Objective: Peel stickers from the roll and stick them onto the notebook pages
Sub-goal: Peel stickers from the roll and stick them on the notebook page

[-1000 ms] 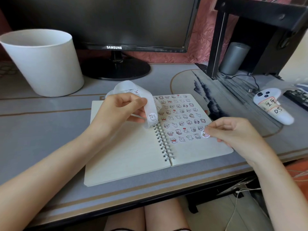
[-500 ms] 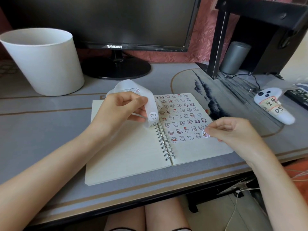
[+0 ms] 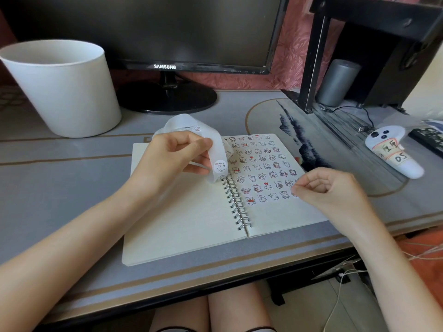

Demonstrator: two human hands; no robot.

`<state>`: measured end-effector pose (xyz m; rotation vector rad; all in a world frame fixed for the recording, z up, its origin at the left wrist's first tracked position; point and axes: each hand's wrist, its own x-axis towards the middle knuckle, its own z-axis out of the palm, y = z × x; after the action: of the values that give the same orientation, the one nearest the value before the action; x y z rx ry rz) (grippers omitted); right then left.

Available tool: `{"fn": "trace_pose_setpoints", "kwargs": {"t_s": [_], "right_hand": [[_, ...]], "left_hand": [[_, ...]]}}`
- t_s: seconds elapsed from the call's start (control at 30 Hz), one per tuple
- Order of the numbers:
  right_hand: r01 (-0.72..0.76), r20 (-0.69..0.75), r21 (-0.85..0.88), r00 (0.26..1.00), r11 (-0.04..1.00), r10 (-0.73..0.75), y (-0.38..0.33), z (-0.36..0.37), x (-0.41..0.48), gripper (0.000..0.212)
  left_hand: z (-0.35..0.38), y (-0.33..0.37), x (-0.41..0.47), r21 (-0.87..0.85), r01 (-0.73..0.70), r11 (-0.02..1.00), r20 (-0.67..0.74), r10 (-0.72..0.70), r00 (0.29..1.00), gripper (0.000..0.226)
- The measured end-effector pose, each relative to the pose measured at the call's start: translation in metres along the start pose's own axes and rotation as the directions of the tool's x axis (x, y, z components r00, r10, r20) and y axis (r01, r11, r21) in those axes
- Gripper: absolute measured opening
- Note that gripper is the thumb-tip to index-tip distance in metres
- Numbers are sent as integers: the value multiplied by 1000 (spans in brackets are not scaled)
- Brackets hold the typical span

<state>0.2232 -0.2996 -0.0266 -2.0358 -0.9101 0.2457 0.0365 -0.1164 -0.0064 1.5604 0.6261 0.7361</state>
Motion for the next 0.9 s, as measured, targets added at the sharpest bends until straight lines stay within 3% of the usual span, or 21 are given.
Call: {"fn": "trace_pose_setpoints", "kwargs": {"t_s": [0.23,0.67,0.8,0.9], "right_hand": [[21,8,-21,1000,1000,-21,2,-1,-1,15],[-37,18,88,999,995,36,11,-5,4,18],[-43,18,134,999,990,41,8,-3,6,7],[-32,-2,70,999,997,32,6,3,7,17]], "left_hand": [[0,0,0,2,-4,1000,-2,4,1000,23],[1,1,0,5,0,1000,-3,0,1000,24],[1,1,0,7,3,1000,-1,-3,1000,24],[1,0,-1,7,6,1000,-3,-6,1000,24]]}}
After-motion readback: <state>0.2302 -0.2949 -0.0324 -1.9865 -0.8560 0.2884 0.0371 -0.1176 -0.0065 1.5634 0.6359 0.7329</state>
